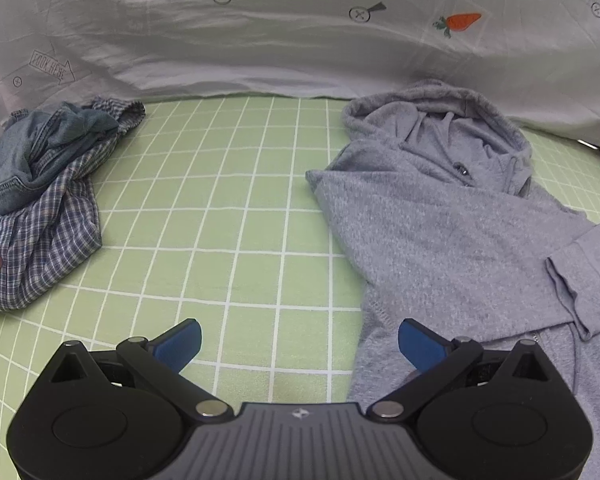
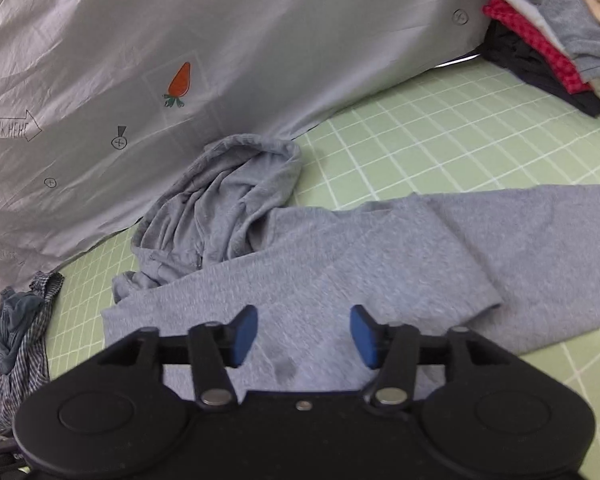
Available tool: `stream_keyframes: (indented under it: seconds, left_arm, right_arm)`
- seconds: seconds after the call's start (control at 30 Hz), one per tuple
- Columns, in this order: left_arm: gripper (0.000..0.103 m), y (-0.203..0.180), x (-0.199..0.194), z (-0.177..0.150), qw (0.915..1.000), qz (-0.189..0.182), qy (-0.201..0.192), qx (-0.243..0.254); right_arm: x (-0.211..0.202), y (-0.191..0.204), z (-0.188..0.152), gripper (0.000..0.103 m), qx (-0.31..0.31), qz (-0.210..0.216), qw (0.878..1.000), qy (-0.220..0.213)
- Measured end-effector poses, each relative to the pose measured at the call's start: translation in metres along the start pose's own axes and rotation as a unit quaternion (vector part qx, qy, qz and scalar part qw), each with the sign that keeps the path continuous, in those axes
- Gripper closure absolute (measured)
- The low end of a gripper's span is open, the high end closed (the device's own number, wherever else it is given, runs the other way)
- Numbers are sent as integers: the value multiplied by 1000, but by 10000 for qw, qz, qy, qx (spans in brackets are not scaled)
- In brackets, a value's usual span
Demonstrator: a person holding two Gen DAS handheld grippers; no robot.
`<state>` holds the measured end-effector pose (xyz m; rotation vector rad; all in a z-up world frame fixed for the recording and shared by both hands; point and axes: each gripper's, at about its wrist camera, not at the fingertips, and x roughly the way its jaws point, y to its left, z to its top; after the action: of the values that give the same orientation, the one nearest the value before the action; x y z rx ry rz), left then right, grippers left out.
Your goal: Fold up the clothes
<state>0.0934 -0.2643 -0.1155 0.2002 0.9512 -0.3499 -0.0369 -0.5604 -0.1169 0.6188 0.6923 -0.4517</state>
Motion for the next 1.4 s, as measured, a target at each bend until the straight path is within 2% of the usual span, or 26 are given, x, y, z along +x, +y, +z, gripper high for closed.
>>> stream_keyframes:
  seconds: [0.03,0.1,0.13,0.27,0.43,0.67,0.87,0.97,1.07,1.13,1.4]
  left_arm:
    - [0,-1,-4,1,10000,-47,-57,11]
    - [0,-7,-12,2,9996,-176,-188,63]
    - [0,-12,-15,3,9993,-261,-238,87]
    - [0,-34,-23,5,9976,-558,-393,88]
    - [0,-75,-19,5,9950,-909,-421,-44]
    - [1,-129,1,15,9948,-985,-223,141]
    - [25,-154,28,33,9924,-1156,145,389]
    - [38,-164,41,35,9891,-1351,402,416]
    - [56,-175,51,34,9849,-1558,622,430]
    - [85,-180,57,34,9826,-1648,751,407]
    - [85,-201,73,39,9778,-1789,993,457]
  right_arm:
    - [-8,-6,-2,17,21,-81,9999,-122]
    - [-24,-18,-6,9,70,-255,9989,-377]
    - [-33,-24,-8,0,95,-342,9981,-504]
    - [-64,-55,-21,0,44,-932,9927,-767]
    - [-84,-102,-29,0,354,-1356,9878,-682]
    - [-83,-157,-21,0,634,-1859,9791,-522]
    - [-61,-177,3,0,579,-2234,9719,-468]
    - [-47,-179,16,0,549,-2236,9721,-452]
    - [-31,-178,19,0,472,-2223,9733,-317]
    - [-21,-177,19,0,433,-2226,9737,-203]
    - [-6,-177,10,0,406,-2216,9743,94]
